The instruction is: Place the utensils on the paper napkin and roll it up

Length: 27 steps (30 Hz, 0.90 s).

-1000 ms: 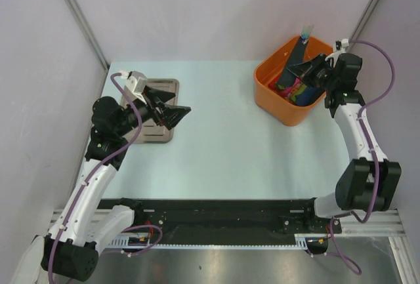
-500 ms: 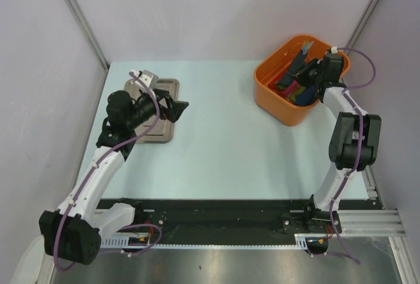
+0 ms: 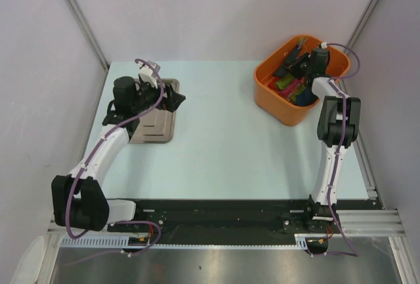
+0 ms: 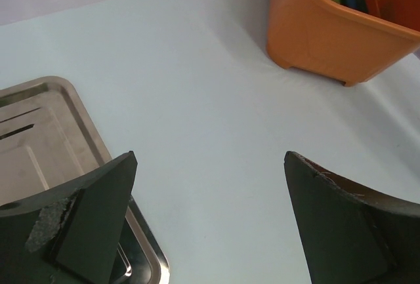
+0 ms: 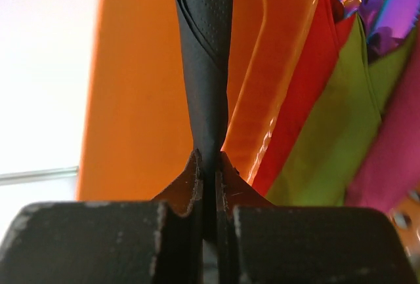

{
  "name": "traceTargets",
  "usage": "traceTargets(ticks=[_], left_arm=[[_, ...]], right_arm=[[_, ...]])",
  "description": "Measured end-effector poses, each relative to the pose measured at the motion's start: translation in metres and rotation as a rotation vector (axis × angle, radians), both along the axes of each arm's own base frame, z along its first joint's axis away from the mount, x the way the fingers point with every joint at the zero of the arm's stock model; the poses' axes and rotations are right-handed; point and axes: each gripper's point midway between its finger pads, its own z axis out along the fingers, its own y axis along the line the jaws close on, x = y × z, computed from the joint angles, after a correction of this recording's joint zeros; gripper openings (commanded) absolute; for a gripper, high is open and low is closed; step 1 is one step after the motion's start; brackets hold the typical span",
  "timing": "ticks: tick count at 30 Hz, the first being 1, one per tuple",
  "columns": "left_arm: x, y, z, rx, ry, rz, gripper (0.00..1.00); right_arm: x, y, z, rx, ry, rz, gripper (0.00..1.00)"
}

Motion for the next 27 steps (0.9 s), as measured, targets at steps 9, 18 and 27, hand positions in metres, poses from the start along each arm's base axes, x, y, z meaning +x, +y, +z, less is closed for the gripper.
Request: traceTargets(ticks=[9,18,27], left_arm=[[0.021,0.014,-0.012,-0.002,0.058,0.019,1.00],[0.034,0.015,-0.010,-0.014,0.073,0.003,1.00],[0.042,0.013,-0.015,-0.029,0.102,-0.003,1.00]], right_arm=[[0.022,0.013,-0.029,-0.021,0.046,-0.014,0.00],[0.014,0.005,-0.046,-0.047,0.155,-0.064,0.00],[0.006,0.000,-0.055,-0.042,0.232,-0.106,0.15]])
